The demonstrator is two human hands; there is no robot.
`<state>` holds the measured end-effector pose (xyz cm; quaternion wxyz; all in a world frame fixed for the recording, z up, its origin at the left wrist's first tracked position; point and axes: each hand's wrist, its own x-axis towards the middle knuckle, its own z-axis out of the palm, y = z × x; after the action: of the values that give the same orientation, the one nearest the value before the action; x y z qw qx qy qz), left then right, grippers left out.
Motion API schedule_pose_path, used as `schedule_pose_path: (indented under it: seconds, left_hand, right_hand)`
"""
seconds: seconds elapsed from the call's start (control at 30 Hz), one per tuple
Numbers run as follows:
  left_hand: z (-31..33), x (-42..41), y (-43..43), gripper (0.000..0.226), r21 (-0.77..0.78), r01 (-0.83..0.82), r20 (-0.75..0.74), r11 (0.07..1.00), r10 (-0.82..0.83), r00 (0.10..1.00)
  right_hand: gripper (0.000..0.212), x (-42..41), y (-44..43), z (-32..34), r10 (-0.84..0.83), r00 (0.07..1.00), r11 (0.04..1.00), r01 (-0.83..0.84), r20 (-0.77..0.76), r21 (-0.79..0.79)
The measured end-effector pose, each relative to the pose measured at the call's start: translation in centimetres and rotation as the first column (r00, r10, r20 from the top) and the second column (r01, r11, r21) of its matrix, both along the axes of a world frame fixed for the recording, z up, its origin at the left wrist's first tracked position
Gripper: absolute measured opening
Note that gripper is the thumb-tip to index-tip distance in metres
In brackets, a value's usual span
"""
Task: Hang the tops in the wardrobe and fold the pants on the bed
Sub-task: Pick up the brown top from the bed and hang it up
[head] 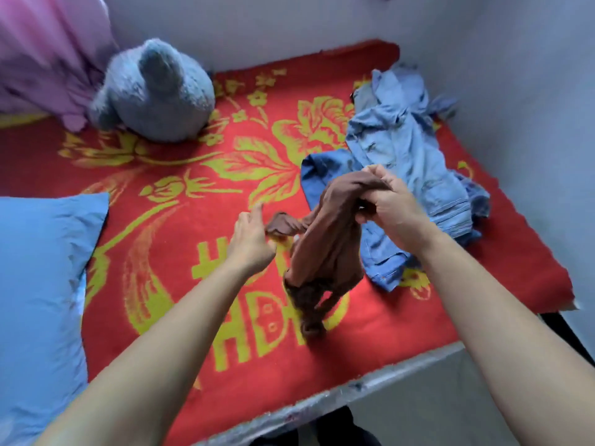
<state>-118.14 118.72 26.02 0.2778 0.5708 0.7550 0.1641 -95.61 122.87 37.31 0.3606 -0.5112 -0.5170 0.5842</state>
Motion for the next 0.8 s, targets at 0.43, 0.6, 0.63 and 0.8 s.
schedule_pose_path:
  seconds: [0.43,0.6,0.63,0.8]
  left_hand:
    - [15.0,5.7,4.8,0.017,0.362,0.125,0.562,0.924,-0.323,0.761]
    - [18.1,2.1,4.9,0.028,0.339,-0.146,0.67,0.929,-0.13,0.731]
    - [18.3,1.4,4.7,0.03,0.326,-0.172,0.679,0.93,-0.104,0.727]
    - [18.4,-0.9,2.5,0.033,0.144,-0.02,0.631,0.989,-0.076,0.772]
  right_hand:
    - [0.01,7.4,-0.7,11.2,-0.359,0.865,0.873,0.18,0.35,0.452]
    - [0.024,9.3,-1.8,8.6,-0.369,0.646,0.887,0.03,0.669,0.46]
    - [0.027,9.0,-1.8,8.2,-0.348,0.633,0.891,-0.007,0.691,0.455]
    - [0.033,5.8,-0.6,8.7,-0.231,0.739,0.861,-0.147,0.633,0.487]
